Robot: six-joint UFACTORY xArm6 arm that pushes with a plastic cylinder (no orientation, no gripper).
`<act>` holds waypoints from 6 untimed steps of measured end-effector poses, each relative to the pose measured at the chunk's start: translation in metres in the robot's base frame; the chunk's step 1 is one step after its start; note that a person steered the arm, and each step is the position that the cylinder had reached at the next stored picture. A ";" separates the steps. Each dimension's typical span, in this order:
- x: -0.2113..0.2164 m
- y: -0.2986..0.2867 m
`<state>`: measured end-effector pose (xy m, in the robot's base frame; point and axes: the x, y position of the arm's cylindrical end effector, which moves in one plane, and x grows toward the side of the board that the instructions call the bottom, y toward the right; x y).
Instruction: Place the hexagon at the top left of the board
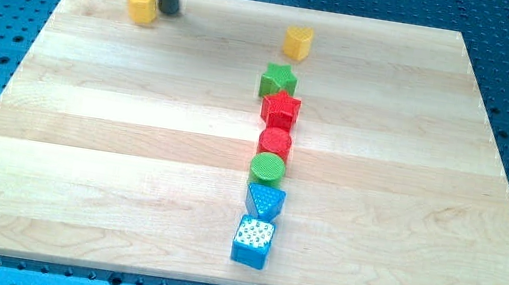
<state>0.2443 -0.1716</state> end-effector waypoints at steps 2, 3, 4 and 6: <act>0.007 0.007; 0.049 0.022; 0.052 0.009; 0.052 -0.030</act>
